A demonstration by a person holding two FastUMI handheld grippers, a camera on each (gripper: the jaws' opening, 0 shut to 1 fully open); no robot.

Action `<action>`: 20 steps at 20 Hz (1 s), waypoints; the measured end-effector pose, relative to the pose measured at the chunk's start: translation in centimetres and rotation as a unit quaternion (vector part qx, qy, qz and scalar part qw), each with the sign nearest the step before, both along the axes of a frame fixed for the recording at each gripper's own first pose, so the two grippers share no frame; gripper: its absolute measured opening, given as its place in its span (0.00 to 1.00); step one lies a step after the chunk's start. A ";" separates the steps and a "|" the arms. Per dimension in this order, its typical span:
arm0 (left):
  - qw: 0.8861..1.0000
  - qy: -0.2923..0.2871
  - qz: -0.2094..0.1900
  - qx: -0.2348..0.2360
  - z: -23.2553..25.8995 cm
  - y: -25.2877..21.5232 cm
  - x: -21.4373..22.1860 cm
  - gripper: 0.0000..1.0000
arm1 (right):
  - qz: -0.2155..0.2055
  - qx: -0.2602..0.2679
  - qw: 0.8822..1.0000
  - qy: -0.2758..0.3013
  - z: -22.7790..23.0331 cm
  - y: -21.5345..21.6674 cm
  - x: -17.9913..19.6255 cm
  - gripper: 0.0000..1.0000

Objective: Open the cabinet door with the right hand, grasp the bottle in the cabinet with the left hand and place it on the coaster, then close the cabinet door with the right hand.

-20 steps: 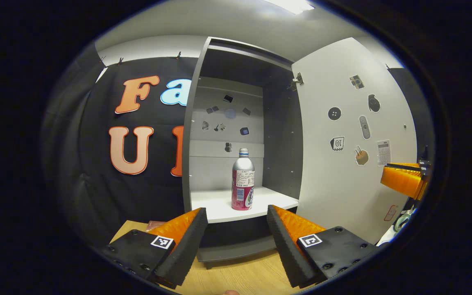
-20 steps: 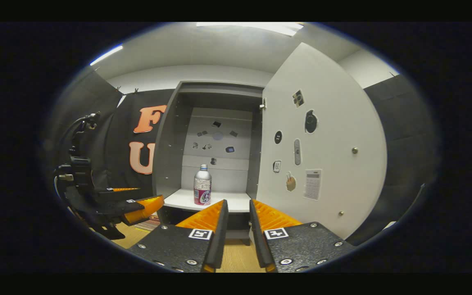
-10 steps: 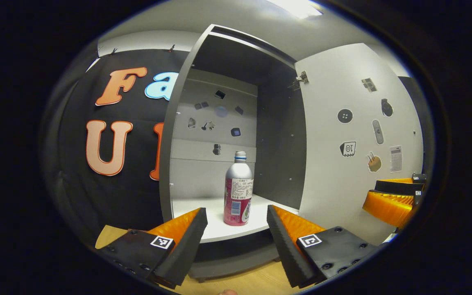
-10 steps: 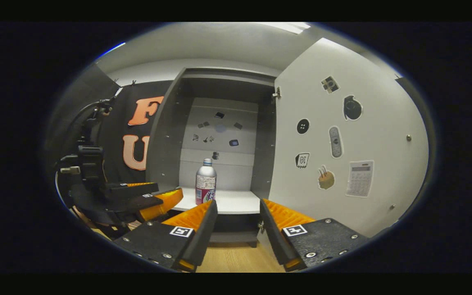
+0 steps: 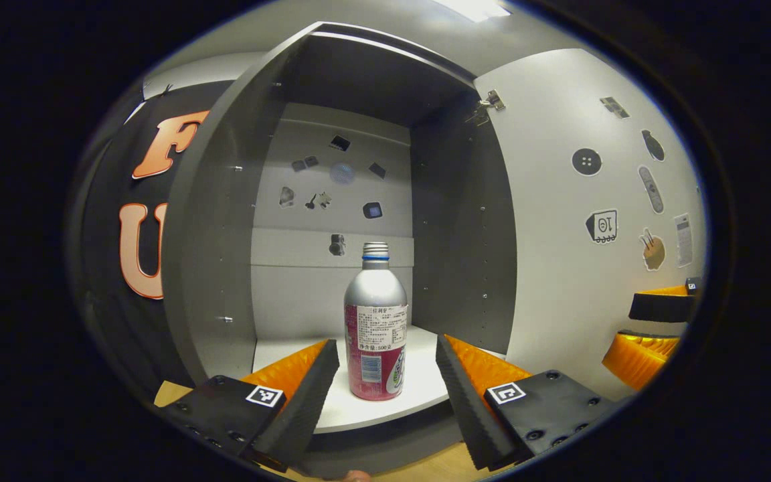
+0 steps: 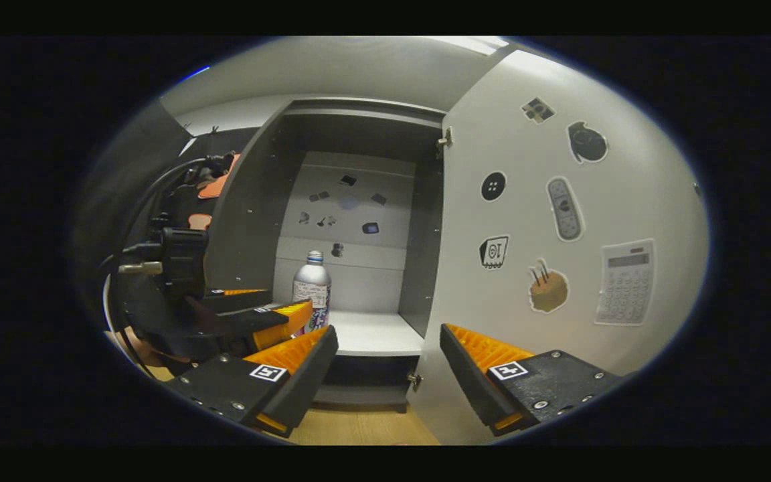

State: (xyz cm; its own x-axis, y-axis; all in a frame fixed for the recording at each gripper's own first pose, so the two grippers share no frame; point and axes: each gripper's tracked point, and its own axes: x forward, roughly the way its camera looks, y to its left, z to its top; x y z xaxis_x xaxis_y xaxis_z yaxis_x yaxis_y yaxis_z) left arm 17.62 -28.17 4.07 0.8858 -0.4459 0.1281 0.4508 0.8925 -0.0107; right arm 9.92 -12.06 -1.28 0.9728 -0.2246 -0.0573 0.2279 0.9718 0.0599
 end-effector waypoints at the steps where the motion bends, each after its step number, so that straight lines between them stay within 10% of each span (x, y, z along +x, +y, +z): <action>1: 1.000 0.000 0.001 0.001 0.0 -0.2 0.6 0.94 | 0.001 0.004 1.000 0.001 -0.1 0.0 0.2 0.94; 20: 0.999 0.012 0.011 0.031 -2.1 -1.7 7.2 0.84 | 0.021 0.001 1.000 0.023 -1.6 0.6 0.7 0.95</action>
State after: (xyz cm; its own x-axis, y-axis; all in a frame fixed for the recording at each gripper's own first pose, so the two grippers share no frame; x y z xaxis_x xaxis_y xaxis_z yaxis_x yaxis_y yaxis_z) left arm 24.86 -29.90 1.97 0.8983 -0.4322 0.0789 0.4308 0.9018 0.0346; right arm 10.67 -11.49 -2.88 0.9777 -0.1830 -0.1031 0.1891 0.9805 0.0530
